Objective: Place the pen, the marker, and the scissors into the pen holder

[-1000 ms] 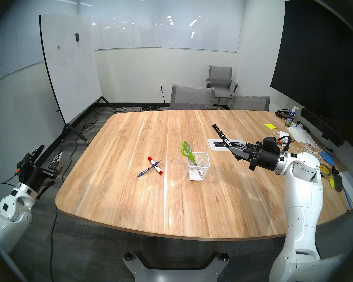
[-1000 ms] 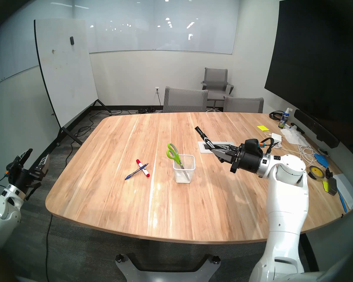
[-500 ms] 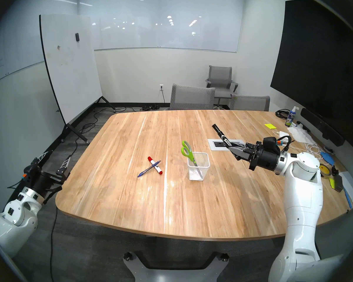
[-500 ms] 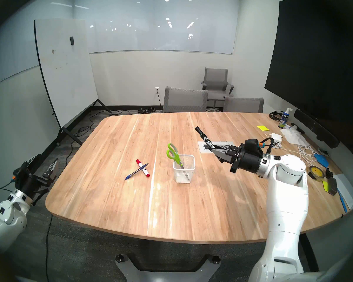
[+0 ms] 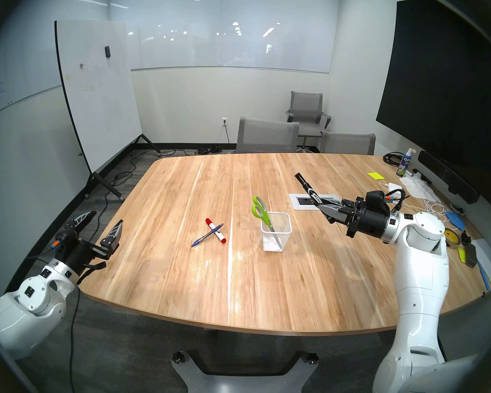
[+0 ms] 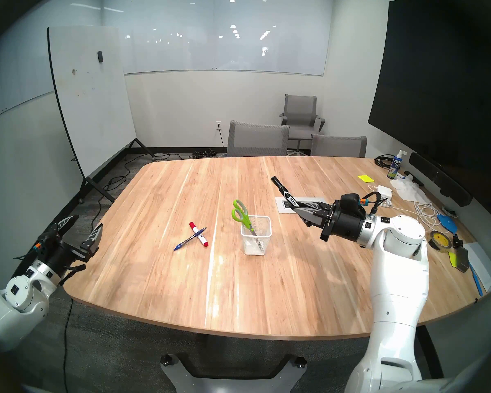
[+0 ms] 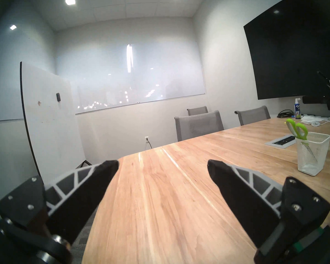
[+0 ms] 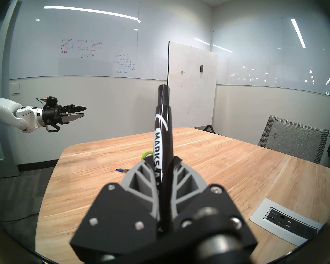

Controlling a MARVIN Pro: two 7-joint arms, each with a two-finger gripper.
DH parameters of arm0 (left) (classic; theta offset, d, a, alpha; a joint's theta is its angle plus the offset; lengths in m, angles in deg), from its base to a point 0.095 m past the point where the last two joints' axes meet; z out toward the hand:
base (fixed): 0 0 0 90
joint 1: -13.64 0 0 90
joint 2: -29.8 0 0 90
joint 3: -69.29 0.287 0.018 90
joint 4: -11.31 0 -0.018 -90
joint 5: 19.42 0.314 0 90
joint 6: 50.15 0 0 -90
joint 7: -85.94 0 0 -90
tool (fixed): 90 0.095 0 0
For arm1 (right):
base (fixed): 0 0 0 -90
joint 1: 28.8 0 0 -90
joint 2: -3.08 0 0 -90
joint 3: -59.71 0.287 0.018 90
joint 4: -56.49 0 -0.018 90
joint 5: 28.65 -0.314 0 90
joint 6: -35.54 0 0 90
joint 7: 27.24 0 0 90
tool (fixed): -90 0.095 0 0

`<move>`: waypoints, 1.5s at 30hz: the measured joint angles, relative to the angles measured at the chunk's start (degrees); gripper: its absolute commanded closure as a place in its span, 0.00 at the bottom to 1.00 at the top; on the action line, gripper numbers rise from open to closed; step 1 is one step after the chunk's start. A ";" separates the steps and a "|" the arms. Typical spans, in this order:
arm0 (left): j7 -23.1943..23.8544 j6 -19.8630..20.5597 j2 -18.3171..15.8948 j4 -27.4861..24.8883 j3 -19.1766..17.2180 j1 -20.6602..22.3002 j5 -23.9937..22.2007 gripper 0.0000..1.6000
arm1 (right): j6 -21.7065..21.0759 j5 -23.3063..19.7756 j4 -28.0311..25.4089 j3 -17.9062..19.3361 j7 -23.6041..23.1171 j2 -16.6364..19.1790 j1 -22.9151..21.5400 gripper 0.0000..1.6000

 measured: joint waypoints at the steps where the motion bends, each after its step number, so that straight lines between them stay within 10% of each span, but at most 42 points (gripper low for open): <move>1: -0.04 0.33 -0.17 -0.01 0.62 0.69 0.11 0.00 | 0.00 0.03 0.00 0.02 -0.02 -0.02 -0.01 1.00; 45: 4.60 10.13 4.67 -2.29 21.67 25.56 5.04 0.00 | 0.03 1.15 0.00 0.77 -0.89 -0.79 -0.44 1.00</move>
